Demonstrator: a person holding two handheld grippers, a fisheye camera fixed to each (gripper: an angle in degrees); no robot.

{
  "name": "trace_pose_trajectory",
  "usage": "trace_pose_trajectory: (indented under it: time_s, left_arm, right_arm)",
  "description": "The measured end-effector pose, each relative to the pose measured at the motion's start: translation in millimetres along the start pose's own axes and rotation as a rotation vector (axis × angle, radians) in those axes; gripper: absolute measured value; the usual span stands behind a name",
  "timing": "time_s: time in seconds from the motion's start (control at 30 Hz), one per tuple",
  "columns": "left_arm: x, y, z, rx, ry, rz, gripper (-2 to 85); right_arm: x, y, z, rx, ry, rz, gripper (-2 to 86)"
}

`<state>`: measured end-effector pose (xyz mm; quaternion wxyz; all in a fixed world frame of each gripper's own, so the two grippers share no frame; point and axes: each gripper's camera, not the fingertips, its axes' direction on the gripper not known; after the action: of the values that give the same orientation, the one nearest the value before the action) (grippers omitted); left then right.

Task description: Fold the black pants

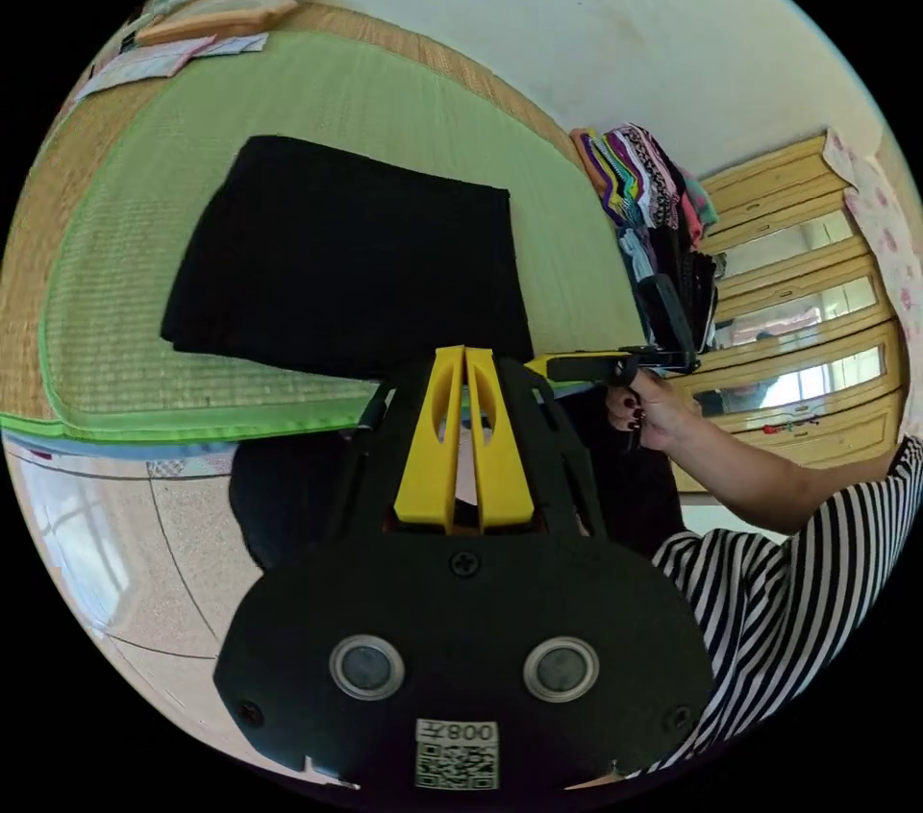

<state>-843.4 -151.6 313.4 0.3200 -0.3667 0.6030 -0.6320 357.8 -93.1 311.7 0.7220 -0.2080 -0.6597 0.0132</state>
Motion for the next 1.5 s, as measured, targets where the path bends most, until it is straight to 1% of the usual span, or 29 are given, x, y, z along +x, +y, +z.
trace_pose_trajectory:
  time_s: [0.07,0.17,0.27,0.53,0.63,0.87,1.1,1.5]
  left_arm:
    - [-3,-2,24,-0.070,0.082,-0.026,1.5]
    - [-10,-3,51,-0.161,0.118,-0.077,2.7]
    - [-22,-2,64,-0.197,0.165,-0.140,3.9]
    - [-54,-8,65,-0.182,0.269,-0.240,4.9]
    - [-63,-10,60,-0.187,0.264,-0.253,4.2]
    - [-84,-3,36,-0.159,0.319,-0.273,0.9]
    - [-90,-2,9,-0.149,0.303,-0.245,0.4]
    - [-117,7,-28,-0.121,0.344,-0.327,2.1]
  right_arm:
    - [6,11,-15,0.035,-0.035,0.034,0.1]
    - [12,23,-33,0.079,-0.072,0.079,0.3]
    - [15,31,-49,0.104,-0.069,0.108,0.8]
    - [20,40,-70,0.122,-0.150,0.161,4.9]
    - [19,39,-77,0.113,-0.177,0.164,6.2]
    - [13,37,-90,0.115,-0.242,0.177,8.6]
    - [7,30,-93,0.091,-0.283,0.194,9.1]
    - [-4,27,-94,0.053,-0.314,0.199,8.2]
